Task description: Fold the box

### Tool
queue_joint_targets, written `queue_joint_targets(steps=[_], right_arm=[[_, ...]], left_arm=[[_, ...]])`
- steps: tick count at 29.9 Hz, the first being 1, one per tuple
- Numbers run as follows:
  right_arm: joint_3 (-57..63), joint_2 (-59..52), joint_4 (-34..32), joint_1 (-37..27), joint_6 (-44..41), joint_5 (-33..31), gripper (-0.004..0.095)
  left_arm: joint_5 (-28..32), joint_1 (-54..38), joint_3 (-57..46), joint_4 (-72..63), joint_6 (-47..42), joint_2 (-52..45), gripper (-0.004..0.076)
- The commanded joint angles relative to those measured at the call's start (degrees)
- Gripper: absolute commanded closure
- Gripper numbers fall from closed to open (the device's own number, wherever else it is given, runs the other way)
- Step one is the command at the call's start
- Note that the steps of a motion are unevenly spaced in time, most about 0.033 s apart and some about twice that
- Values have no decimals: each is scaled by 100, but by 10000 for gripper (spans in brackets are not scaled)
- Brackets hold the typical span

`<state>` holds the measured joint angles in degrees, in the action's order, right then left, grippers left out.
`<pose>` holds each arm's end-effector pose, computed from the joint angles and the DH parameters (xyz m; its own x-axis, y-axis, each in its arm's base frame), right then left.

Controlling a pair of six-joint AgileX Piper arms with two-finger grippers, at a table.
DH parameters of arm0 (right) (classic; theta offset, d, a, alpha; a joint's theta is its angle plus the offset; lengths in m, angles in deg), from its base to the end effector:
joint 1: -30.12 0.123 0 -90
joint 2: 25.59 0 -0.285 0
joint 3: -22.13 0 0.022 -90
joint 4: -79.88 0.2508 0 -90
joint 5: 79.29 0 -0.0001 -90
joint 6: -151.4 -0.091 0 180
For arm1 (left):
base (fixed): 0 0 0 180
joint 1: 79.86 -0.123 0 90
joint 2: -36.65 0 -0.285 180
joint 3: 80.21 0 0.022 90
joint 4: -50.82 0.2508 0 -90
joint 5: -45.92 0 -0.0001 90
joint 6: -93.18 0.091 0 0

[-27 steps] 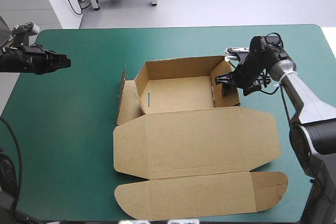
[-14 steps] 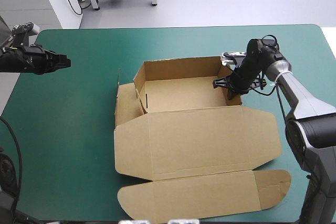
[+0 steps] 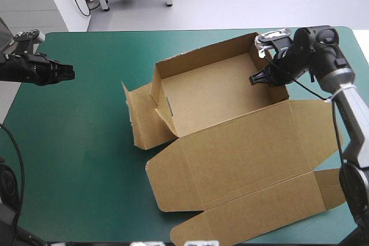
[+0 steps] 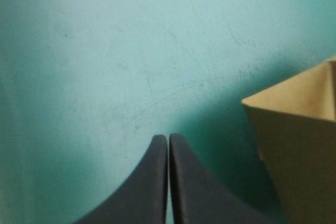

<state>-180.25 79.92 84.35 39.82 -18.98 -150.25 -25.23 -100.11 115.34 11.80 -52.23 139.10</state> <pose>0.3559 0.0676 0.3678 -0.8489 -0.2887 -0.4428 -0.3236 0.9462 0.0034 0.3411 0.0680 0.3716 -0.7959 -0.0020 -0.6054 0.2610 0.9011 -0.3462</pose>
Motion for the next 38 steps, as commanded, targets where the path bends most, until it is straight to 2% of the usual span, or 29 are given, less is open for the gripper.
queue_joint_targets(steps=[1, 6, 9, 14, 19, 23, 26, 31, 38], right_arm=[[-194, -756, 243, -272, 35, -40, 929], [-194, -1135, 1401, -730, 307, 101, 929], [-207, -1171, 2238, -880, 503, 356, 929], [-257, -1093, 2691, -857, 501, 703, 927], [-295, -985, 2763, -845, 501, 876, 927], [-297, -908, 2774, -845, 541, 926, 927], [-297, -847, 2667, -845, 551, 1065, 927], [-297, -834, 2325, -845, 551, 1180, 927], [-297, -795, 2021, -845, 527, 1206, 926]], left_arm=[[16, 10, 131, -295, -10, -40, 731], [-9, 10, 131, -702, -10, 262, 731], [-102, 32, 93, -1485, 170, 445, 731], [-181, 311, -183, -2396, 430, 543, 731], [350, 1108, -438, -2049, 262, 543, 731], [626, 1681, -448, -2331, 94, 519, 731], [698, 1954, -448, -2839, 120, 387, 731], [1094, 2072, -448, -2963, 97, -73, 731], [737, 2072, -438, -3622, 71, -304, 731]])
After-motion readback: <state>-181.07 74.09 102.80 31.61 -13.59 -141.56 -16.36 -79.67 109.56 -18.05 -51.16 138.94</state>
